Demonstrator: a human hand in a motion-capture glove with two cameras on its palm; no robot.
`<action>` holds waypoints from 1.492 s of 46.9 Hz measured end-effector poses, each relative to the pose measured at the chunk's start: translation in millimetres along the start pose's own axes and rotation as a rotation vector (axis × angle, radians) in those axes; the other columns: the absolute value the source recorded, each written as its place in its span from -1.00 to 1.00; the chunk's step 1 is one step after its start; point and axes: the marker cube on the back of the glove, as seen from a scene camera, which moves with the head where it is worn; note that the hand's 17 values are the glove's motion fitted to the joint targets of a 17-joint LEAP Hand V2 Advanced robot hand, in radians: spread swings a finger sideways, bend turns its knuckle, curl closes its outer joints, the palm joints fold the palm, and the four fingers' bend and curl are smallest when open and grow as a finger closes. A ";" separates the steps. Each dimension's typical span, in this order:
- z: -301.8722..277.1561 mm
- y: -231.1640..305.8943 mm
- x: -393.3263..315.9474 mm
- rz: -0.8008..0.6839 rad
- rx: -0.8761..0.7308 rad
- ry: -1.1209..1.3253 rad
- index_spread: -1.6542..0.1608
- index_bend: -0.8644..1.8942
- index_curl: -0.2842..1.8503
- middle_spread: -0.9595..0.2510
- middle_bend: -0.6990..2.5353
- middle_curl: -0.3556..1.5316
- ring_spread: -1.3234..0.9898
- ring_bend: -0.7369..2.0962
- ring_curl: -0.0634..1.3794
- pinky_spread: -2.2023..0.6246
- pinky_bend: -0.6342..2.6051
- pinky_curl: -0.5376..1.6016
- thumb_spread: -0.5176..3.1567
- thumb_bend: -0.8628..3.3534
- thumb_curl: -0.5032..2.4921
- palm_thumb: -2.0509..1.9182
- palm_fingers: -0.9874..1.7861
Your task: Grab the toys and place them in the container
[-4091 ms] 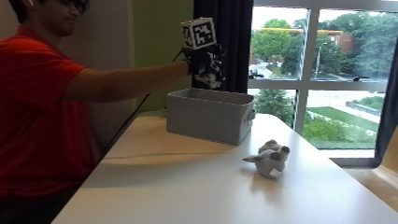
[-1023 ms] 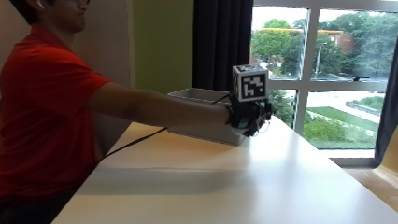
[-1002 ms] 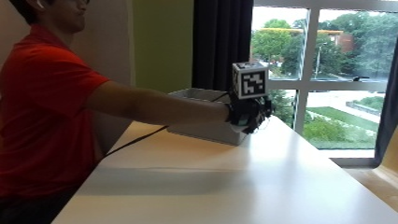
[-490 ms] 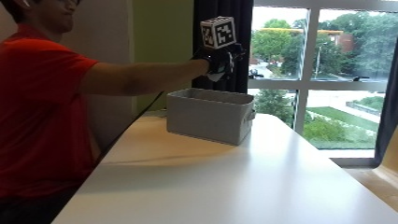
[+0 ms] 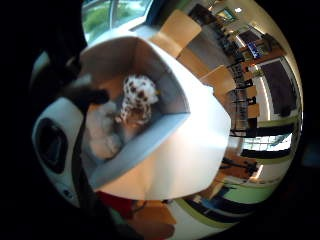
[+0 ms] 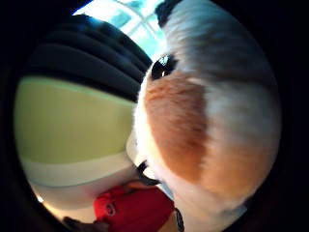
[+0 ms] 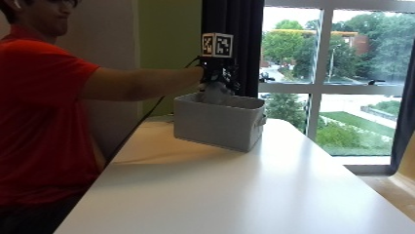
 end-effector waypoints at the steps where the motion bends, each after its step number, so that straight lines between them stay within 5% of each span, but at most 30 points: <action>1: 1.5 2.6 2.0 -0.002 -0.025 0.010 0.39 -0.31 0.09 -0.07 -0.07 0.06 -0.18 0.37 -0.26 0.26 0.02 -0.10 -0.34 -0.61 -0.06 0.24 0.25; 2: 2.8 5.3 4.1 -0.005 -0.044 0.016 0.39 -0.29 0.07 -0.02 -0.10 0.04 -0.17 0.27 -0.31 0.31 0.00 -0.10 -0.30 -0.66 -0.10 0.15 0.00; 9: 3.8 28.9 19.6 0.001 0.008 -0.049 0.43 -0.34 -0.05 0.19 -0.21 -0.04 -0.06 0.07 -0.42 0.44 0.13 -0.05 -0.19 -0.63 -0.20 0.07 -0.38; 24: 37.7 110.0 90.0 0.160 -0.103 0.048 0.43 -0.24 -0.19 0.42 -0.38 -0.17 0.10 -0.19 -0.62 0.58 0.10 -0.12 -0.15 -0.62 -0.34 0.00 -0.42; 47: 97.1 255.3 192.9 0.322 -0.113 0.041 0.45 -0.26 -0.31 0.50 -0.46 -0.23 0.14 -0.33 -0.64 0.63 -0.01 -0.19 -0.15 -0.62 -0.44 0.00 -0.36; 61: 119.0 289.8 224.9 0.504 -0.140 0.035 0.46 -0.26 -0.35 0.51 -0.46 -0.25 0.14 -0.35 -0.62 0.63 -0.04 -0.20 -0.15 -0.62 -0.47 0.01 -0.35; 70: 124.3 299.7 224.5 0.484 -0.139 0.003 0.46 -0.25 -0.37 0.51 -0.47 -0.27 0.14 -0.35 -0.62 0.63 -0.05 -0.20 -0.15 -0.62 -0.48 0.01 -0.35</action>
